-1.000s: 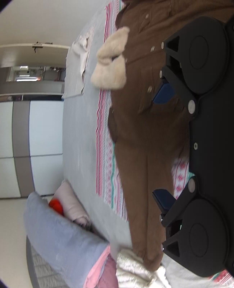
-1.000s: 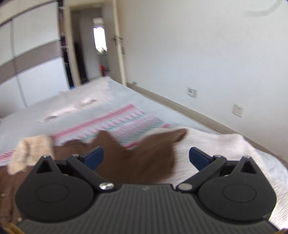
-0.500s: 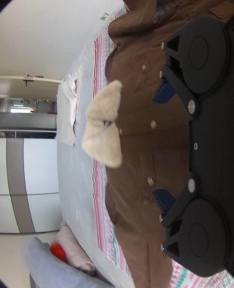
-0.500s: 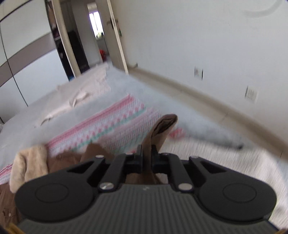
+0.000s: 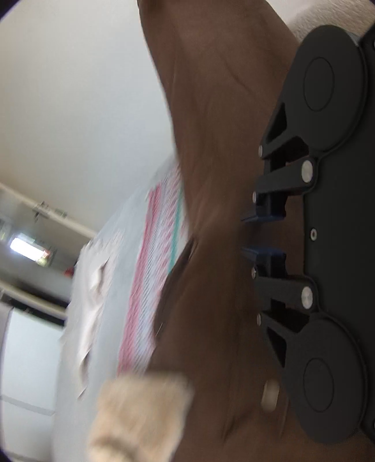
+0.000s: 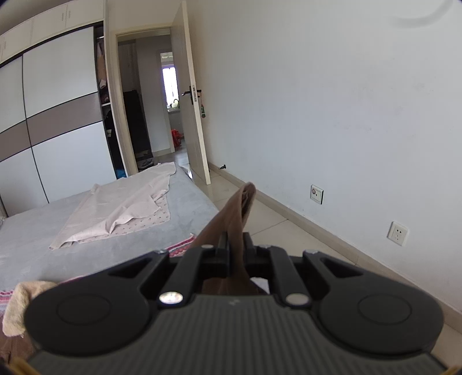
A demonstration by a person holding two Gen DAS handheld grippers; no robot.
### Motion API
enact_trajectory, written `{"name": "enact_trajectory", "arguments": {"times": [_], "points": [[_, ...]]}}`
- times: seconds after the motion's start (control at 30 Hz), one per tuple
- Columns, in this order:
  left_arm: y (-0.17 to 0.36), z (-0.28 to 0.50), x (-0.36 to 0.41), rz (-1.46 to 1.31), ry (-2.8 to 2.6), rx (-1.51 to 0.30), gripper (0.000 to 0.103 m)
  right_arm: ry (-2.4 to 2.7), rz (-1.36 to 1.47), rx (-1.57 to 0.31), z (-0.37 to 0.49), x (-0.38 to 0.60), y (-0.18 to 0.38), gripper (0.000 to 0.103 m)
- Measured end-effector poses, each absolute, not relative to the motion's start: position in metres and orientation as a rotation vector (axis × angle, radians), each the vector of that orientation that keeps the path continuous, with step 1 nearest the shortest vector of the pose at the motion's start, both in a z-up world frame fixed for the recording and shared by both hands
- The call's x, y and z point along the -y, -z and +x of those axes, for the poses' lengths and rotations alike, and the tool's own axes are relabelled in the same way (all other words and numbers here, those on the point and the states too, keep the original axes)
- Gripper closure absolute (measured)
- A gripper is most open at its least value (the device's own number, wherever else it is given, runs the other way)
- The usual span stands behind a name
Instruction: Fold large clothes
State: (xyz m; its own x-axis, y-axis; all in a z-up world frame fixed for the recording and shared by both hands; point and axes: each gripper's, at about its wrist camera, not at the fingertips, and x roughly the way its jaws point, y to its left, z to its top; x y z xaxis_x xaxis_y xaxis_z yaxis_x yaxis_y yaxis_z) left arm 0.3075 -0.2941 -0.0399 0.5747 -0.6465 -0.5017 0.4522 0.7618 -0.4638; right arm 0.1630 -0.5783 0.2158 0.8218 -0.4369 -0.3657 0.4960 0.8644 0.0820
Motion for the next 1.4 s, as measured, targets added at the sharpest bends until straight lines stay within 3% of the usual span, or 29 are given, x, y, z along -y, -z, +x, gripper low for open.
{"name": "enact_trajectory", "arguments": {"times": [0.1, 0.2, 0.3, 0.4, 0.43, 0.47, 0.53, 0.63, 0.9, 1.03, 1.1, 1.13, 1.17, 1.2, 1.23, 1.4], "points": [[0.078, 0.305, 0.342, -0.253, 0.706, -0.796, 0.094, 0.471, 0.198, -0.377, 0.17, 0.584, -0.205, 0.101], [0.073, 0.296, 0.357, -0.156, 0.711, -0.737, 0.092, 0.478, 0.103, -0.37, 0.179, 0.57, -0.202, 0.103], [0.067, 0.3, 0.34, -0.213, 0.729, -0.764, 0.087, 0.463, 0.122, -0.381, 0.182, 0.56, -0.21, 0.103], [0.059, 0.298, 0.316, -0.314, 0.748, -0.8, 0.074, 0.476, 0.176, -0.41, 0.176, 0.564, -0.216, 0.097], [0.054, 0.295, 0.309, -0.326, 0.75, -0.8, 0.066, 0.485, 0.208, -0.42, 0.17, 0.569, -0.216, 0.074], [0.05, 0.292, 0.304, -0.322, 0.747, -0.796, 0.062, 0.502, 0.241, -0.42, 0.163, 0.574, -0.215, 0.036], [0.041, 0.289, 0.297, -0.291, 0.719, -0.792, 0.036, 0.532, 0.275, -0.393, 0.146, 0.581, -0.213, 0.01], [0.028, 0.282, 0.279, -0.261, 0.707, -0.764, 0.03, 0.628, 0.351, -0.469, 0.13, 0.592, -0.2, 0.008], [0.009, 0.27, 0.224, -0.257, 0.667, -0.761, 0.029, 0.624, 0.887, -0.674, 0.092, 0.622, -0.111, 0.005], [0.002, 0.266, 0.198, -0.233, 0.644, -0.729, 0.029, 0.655, 0.908, -0.668, 0.097, 0.618, -0.088, 0.005], [-0.002, 0.264, 0.181, -0.219, 0.613, -0.705, 0.029, 0.685, 0.862, -0.624, 0.104, 0.615, -0.085, 0.008], [-0.003, 0.265, 0.174, -0.216, 0.601, -0.695, 0.029, 0.704, 0.833, -0.61, 0.109, 0.616, -0.083, 0.02], [-0.004, 0.267, 0.165, -0.212, 0.586, -0.684, 0.028, 0.724, 0.798, -0.601, 0.113, 0.616, -0.081, 0.046], [-0.005, 0.271, 0.158, -0.209, 0.572, -0.674, 0.023, 0.728, 0.775, -0.587, 0.118, 0.616, -0.08, 0.063], [-0.005, 0.272, 0.149, -0.209, 0.558, -0.664, 0.012, 0.701, 0.782, -0.569, 0.123, 0.618, -0.081, 0.099], [-0.003, 0.288, 0.092, -0.241, 0.489, -0.626, 0.009, 0.556, 0.567, -0.405, 0.149, 0.564, -0.145, 0.103]]}}
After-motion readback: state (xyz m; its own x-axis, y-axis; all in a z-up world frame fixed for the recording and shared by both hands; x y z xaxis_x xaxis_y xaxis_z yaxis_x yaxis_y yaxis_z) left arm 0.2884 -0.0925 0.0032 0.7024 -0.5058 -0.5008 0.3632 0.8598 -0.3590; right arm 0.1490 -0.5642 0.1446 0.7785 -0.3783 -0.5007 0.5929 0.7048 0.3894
